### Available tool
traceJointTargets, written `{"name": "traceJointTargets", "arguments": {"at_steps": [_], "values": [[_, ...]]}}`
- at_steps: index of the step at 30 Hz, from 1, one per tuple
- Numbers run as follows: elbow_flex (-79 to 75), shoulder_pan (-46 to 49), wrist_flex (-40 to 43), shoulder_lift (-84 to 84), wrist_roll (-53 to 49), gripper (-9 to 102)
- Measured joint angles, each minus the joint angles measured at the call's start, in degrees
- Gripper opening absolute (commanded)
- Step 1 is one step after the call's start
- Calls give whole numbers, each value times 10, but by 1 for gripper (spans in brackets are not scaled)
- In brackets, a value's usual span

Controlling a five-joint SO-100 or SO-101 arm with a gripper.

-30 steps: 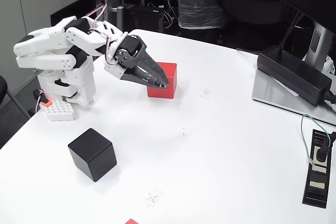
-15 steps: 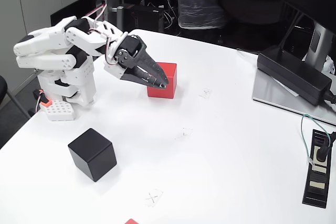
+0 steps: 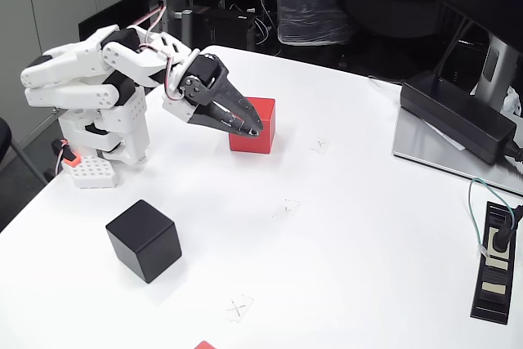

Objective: Stack the three blocks in an ordered color.

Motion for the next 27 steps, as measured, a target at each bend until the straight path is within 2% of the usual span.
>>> {"name": "traceJointTargets", "arguments": {"at_steps": [27], "values": [[-9, 8, 4, 0, -22, 3]]}}
